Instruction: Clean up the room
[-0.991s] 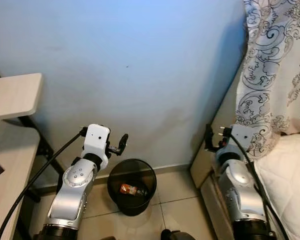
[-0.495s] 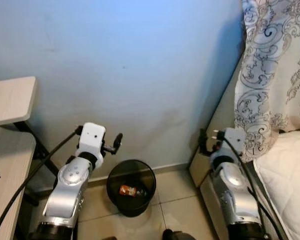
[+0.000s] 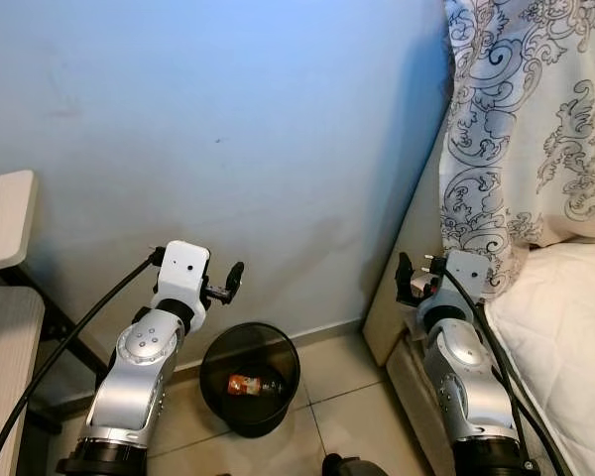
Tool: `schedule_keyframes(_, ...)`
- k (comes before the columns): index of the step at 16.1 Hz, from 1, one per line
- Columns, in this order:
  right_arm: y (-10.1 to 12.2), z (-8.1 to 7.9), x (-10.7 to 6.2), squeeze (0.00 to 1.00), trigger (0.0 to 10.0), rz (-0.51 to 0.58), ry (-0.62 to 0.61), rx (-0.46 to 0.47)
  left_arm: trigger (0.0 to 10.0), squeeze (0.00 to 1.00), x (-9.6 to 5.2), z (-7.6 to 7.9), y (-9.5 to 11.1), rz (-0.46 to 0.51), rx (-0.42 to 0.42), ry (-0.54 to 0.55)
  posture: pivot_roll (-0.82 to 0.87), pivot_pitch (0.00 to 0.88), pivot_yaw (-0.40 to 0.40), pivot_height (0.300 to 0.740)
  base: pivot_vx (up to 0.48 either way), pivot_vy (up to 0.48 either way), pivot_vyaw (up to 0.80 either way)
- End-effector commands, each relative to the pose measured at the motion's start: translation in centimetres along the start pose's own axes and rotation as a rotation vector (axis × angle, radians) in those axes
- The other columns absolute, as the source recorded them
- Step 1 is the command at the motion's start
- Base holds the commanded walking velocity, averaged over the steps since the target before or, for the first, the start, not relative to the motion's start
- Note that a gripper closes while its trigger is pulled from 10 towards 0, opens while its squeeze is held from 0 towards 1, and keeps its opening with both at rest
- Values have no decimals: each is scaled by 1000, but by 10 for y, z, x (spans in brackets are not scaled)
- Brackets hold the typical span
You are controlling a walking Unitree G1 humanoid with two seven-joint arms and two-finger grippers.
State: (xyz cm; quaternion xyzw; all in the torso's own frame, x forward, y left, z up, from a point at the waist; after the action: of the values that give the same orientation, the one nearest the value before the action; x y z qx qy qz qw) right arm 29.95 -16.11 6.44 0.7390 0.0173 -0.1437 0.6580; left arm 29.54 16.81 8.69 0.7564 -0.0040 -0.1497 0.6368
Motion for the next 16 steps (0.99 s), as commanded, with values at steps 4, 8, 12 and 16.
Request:
schedule_keyframes(4,-4,3,-2,1000,10000,-15,-23,15,10000,0,-1,-7,0,-6,15,28,107,0,9,740,0,0,-763)
schedule_keyframes(8,-4,2,-1,1000,10000,-15,-28,15,10000,0,0,-9,4,18,39,33,106,0,5,740,0,0,-763)
schedule_keyframes(12,-4,4,-1,1000,10000,-17,-30,12,10000,0,1,-8,5,32,47,38,106,0,0,740,0,0,-763)
schedule_keyframes(16,-4,4,0,1000,10000,-17,-27,1,10000,0,3,-11,8,41,38,59,106,0,-4,740,0,-395,-761)
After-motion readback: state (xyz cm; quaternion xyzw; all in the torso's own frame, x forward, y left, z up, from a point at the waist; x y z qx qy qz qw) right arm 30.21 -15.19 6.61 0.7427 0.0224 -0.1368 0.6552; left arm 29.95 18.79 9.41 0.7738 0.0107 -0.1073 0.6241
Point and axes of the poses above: a point about 5 cm out from each wrist's last joint towards the gripper, its own x axis pointing out of the wrist towards the gripper, its own y axis along the axis of the wrist's last joint, z = x × y, the point moved 2 cm from there along x, pointing out of the wrist towards the gripper, and after that the axes turned 1 degree about -x, right-handed, at the moved point
